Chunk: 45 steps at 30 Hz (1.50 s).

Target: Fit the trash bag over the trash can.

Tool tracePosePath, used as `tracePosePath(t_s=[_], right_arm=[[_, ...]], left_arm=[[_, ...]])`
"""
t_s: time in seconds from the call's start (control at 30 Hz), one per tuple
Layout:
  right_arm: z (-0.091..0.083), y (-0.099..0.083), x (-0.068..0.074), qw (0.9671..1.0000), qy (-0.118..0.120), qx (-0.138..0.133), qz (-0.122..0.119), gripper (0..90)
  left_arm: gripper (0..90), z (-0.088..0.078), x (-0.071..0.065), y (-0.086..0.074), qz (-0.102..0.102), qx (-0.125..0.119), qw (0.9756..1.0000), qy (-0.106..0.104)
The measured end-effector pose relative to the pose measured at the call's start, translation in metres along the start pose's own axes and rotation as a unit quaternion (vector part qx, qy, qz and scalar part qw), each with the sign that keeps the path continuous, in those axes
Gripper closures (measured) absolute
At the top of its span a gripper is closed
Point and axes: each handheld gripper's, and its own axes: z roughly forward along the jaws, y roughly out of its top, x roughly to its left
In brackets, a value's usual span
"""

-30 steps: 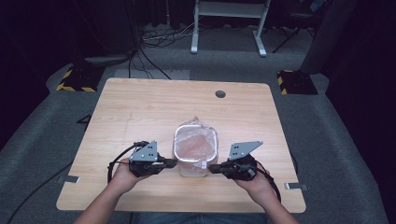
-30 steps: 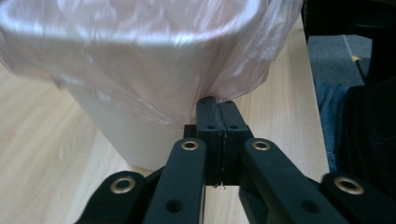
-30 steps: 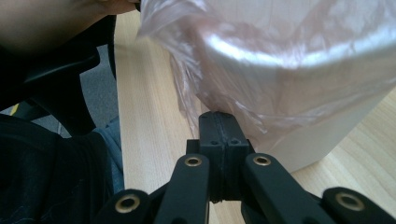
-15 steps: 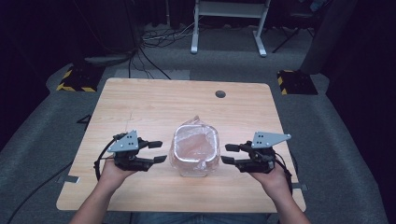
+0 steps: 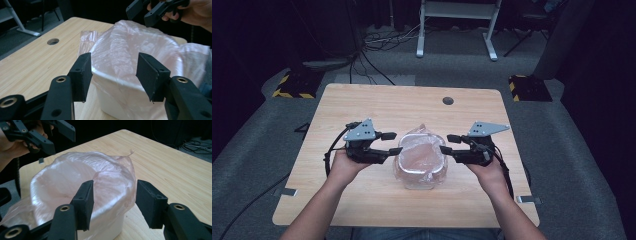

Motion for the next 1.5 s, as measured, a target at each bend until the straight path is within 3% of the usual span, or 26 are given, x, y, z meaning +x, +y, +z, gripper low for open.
tracePosePath(t_s=[0.1,0.13,0.27,0.37,0.47,0.57,0.63,0.67,0.7,0.8,0.87,0.97,1.07,1.13,1.23,1.33,1.5], right_arm=[[0.005,0.003,0.001,1.0,-0.002,0.001,-0.001,53.8],[0.006,0.004,0.002,1.0,-0.002,0.003,-0.003,54.6],[0.011,0.007,0.004,0.9998,-0.011,0.011,-0.013,64.2],[0.011,0.008,0.004,0.9996,-0.016,0.014,-0.016,71.0],[0.009,0.006,0.002,0.9995,-0.022,0.016,-0.014,74.7],[0.008,0.004,-0.001,0.9997,-0.017,0.018,-0.007,81.2],[0.008,0.003,-0.002,0.9997,-0.017,0.018,-0.005,80.4],[0.008,0.003,-0.001,0.9997,-0.018,0.018,-0.006,79.6],[0.009,0.003,-0.001,0.9996,-0.02,0.016,-0.008,79.2],[0.009,0.005,0.001,0.9996,-0.02,0.016,-0.012,80.3],[0.009,0.007,0.002,0.9996,-0.017,0.015,-0.013,81.1],[0.01,0.009,0.003,0.9996,-0.018,0.014,-0.017,83.8],[0.012,0.01,0.004,0.9996,-0.017,0.012,-0.018,83.9],[0.013,0.011,0.005,0.9996,-0.016,0.012,-0.019,84.0],[0.013,0.011,0.006,0.9996,-0.014,0.013,-0.021,86.3],[0.01,0.009,0.003,0.9996,-0.017,0.015,-0.018,88.0],[0.004,0.004,-0.002,0.9997,-0.018,0.014,-0.01,90.0]], left_arm=[[49.3,0.01,-0.002,0.004,-0.003,0.008,0.9999,0.006],[53.8,0.012,-0.003,0.005,-0.004,0.011,0.9999,0.005],[79.5,0.019,-0.002,0.006,-0.003,0.035,0.9988,0.034],[89.8,0.017,0.0,0.003,-0.007,0.036,0.9983,0.046],[90.0,0.014,0.002,0.002,-0.01,0.04,0.9968,0.068],[90.0,0.012,0.003,0.001,-0.014,0.036,0.9966,0.072],[89.8,0.01,0.002,0.001,-0.01,0.014,0.9979,0.062],[84.9,0.009,-0.001,0.002,-0.009,-0.002,0.9976,0.069],[71.2,0.008,-0.001,0.004,-0.007,-0.009,0.9976,0.068],[56.2,0.009,-0.002,0.008,-0.011,-0.021,0.9992,0.033],[53.8,0.012,-0.004,0.01,-0.005,-0.023,0.9996,0.017],[51.4,0.02,-0.007,0.013,0.004,-0.004,1.0,0.003],[56.8,0.03,-0.012,0.015,0.019,0.025,0.9995,0.006],[72.0,0.034,-0.015,0.017,0.037,0.042,0.9982,0.021],[88.1,0.034,-0.014,0.018,0.035,0.054,0.997,0.043],[89.6,0.031,-0.01,0.016,0.029,0.06,0.9955,0.067],[89.8,0.028,-0.007,0.012,0.022,0.061,0.9944,0.083]])
